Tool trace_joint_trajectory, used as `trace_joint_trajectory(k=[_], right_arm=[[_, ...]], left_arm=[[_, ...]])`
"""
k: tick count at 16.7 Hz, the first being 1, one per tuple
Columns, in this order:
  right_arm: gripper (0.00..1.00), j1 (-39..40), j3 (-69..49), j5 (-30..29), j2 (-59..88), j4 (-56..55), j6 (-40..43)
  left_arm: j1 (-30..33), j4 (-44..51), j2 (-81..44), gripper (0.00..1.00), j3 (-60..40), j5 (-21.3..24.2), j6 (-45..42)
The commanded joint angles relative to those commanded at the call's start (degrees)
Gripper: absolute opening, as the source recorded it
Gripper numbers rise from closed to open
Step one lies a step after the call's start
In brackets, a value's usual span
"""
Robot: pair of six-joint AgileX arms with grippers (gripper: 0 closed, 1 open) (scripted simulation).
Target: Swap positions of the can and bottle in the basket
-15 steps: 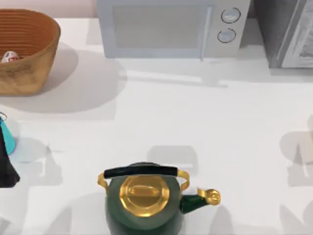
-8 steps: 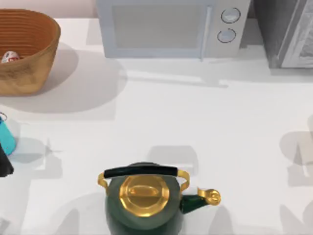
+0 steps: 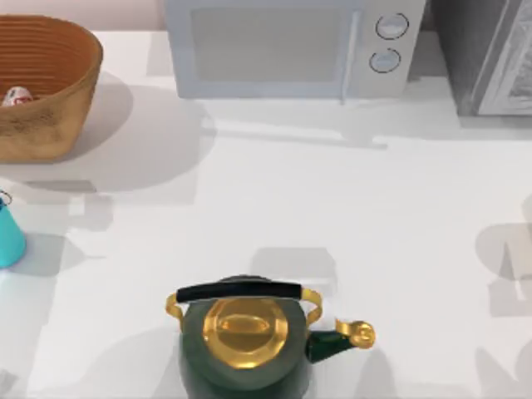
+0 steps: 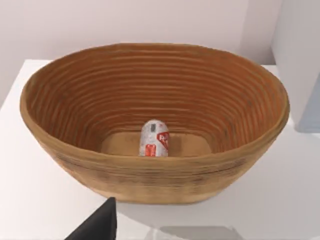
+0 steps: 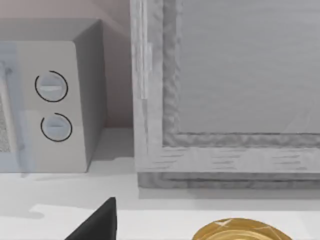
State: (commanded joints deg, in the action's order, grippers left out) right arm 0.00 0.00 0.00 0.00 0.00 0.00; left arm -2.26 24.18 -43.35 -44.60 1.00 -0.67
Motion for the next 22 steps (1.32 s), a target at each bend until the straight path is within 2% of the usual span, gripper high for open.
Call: trace_joint_trajectory(k=[14,18,22], right_arm=[[1.0,0.0,0.0,0.0,0.0,0.0,0.0],[1.0,0.0,0.0,0.0,0.0,0.0,0.0],[1.0,0.0,0.0,0.0,0.0,0.0,0.0]], left_arm=[[-3.0,46.9,-81.7,1.0,-83.4,2.9,-4.5],[-3.6,56.8,-98.7,1.0,-100.6,3.2,-6.0],[-3.9,62.7,-108.6,1.0,-110.8,3.3,-7.0]])
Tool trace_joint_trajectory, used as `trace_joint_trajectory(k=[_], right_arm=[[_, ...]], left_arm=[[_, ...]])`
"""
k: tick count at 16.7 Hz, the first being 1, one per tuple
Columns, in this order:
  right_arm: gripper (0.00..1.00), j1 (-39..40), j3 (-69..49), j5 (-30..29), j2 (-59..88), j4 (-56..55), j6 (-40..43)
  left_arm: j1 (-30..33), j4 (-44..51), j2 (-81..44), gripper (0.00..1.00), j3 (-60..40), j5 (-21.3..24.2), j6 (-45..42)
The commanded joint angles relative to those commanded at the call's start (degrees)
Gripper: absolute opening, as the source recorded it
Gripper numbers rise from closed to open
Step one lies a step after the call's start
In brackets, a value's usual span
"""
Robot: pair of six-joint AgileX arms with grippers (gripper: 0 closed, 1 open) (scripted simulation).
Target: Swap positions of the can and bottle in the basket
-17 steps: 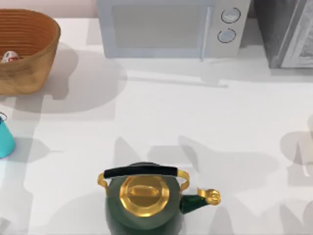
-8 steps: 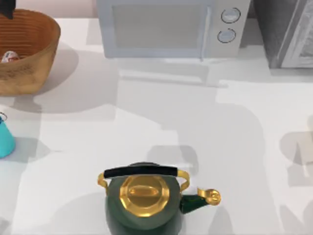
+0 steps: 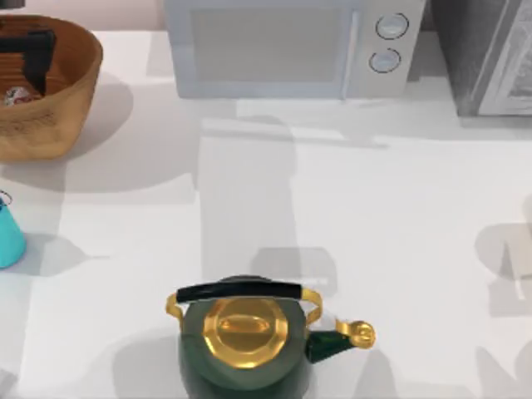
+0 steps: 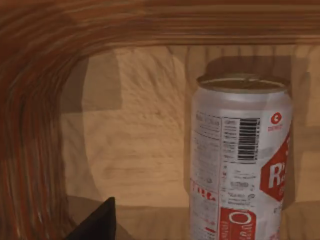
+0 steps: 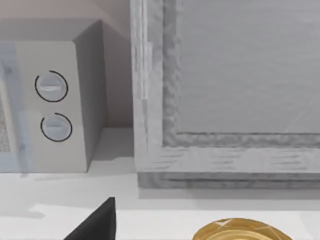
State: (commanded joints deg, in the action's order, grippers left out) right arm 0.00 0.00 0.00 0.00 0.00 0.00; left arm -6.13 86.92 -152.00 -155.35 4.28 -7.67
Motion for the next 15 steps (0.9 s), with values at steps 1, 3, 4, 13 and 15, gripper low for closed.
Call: trace_joint_trajectory(k=[1,3,4,13,15], right_arm=[[1.0,0.0,0.0,0.0,0.0,0.0,0.0],[1.0,0.0,0.0,0.0,0.0,0.0,0.0],[1.0,0.0,0.0,0.0,0.0,0.0,0.0],[1.0,0.0,0.0,0.0,0.0,0.0,0.0],[1.0,0.0,0.0,0.0,0.0,0.0,0.0]], left_arm=[[0.0,0.7,-1.1,1.0,-1.1,0.0,-0.1],[-0.1,1.0,-1.7,1.0,-1.7,0.0,-0.2],[-0.1,1.0,-1.7,1.0,-1.7,0.0,-0.2],[0.3,-7.2,-0.2,1.0,8.0,0.0,0.1],[0.3,-11.4,0.4,1.0,13.1,-0.1,0.2]])
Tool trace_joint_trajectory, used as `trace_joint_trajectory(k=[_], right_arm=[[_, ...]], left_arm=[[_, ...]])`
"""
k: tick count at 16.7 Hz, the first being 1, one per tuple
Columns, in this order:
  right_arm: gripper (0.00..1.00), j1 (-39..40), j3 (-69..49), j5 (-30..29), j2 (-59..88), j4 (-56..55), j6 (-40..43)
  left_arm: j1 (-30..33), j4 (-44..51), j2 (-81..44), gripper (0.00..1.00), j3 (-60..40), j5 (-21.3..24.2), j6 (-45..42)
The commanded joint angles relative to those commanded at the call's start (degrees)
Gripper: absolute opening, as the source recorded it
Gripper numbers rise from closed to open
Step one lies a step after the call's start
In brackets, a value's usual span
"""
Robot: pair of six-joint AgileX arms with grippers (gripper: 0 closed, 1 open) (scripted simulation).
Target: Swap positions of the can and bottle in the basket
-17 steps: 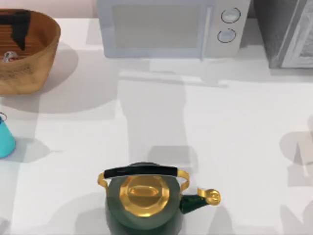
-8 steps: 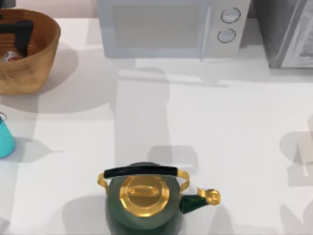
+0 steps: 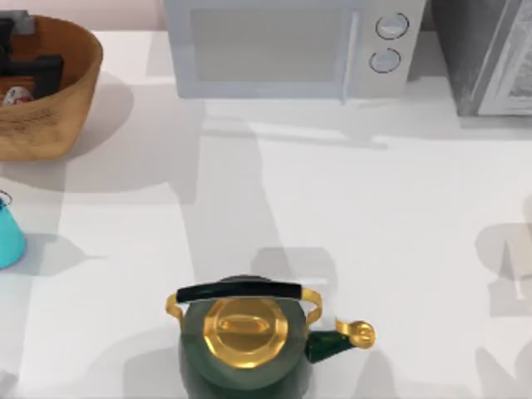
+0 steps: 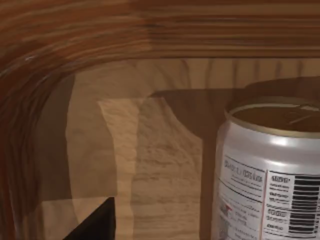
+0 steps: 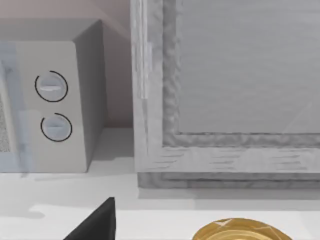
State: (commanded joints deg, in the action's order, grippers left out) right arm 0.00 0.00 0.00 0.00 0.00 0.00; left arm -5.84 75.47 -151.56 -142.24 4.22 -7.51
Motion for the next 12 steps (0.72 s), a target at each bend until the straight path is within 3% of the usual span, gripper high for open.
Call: trace_joint_trajectory(k=[7,12], right_arm=[[1.0,0.0,0.0,0.0,0.0,0.0,0.0],[1.0,0.0,0.0,0.0,0.0,0.0,0.0]], left_arm=[[0.0,-3.7,0.5,1.0,3.8,0.0,0.0],[0.0,-3.7,0.5,0.62,3.8,0.0,0.0]])
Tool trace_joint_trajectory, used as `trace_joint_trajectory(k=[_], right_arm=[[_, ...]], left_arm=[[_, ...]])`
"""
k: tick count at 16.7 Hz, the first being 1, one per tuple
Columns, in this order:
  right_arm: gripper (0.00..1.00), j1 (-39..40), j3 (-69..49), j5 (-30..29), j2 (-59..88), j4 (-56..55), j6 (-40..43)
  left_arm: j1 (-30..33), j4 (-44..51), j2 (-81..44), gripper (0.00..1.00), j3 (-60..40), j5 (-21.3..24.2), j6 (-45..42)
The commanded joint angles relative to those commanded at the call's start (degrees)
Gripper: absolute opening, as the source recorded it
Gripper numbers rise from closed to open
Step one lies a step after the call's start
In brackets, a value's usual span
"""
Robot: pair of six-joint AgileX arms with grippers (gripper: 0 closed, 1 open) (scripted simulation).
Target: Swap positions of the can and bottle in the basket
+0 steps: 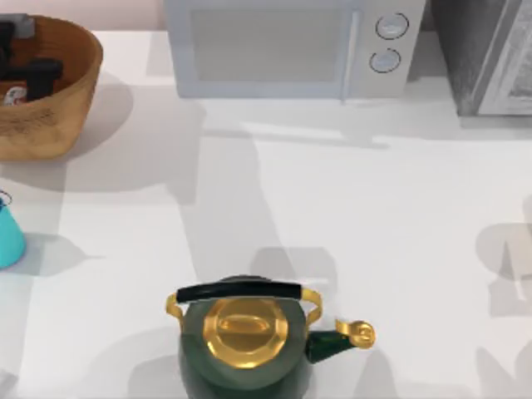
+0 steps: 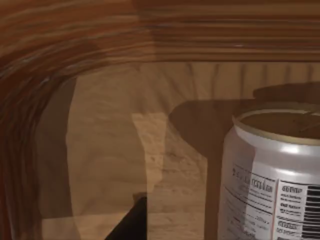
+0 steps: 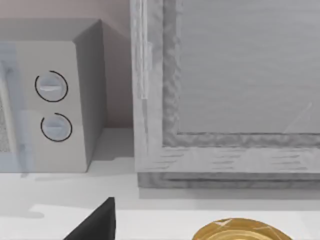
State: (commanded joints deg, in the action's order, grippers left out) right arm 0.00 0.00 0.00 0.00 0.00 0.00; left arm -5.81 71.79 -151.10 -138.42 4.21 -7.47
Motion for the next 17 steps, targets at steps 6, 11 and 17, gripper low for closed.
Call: trace_joint_trajectory(k=[6,11,17], right_arm=[[1.0,0.0,0.0,0.0,0.0,0.0,0.0],[1.0,0.0,0.0,0.0,0.0,0.0,0.0],[1.0,0.0,0.0,0.0,0.0,0.0,0.0]], left_arm=[[0.0,0.0,0.0,0.17,0.0,0.0,0.0],[0.0,0.0,0.0,0.0,0.0,0.0,0.0],[-0.1,0.4,3.6,0.0,2.1,-0.3,0.7]])
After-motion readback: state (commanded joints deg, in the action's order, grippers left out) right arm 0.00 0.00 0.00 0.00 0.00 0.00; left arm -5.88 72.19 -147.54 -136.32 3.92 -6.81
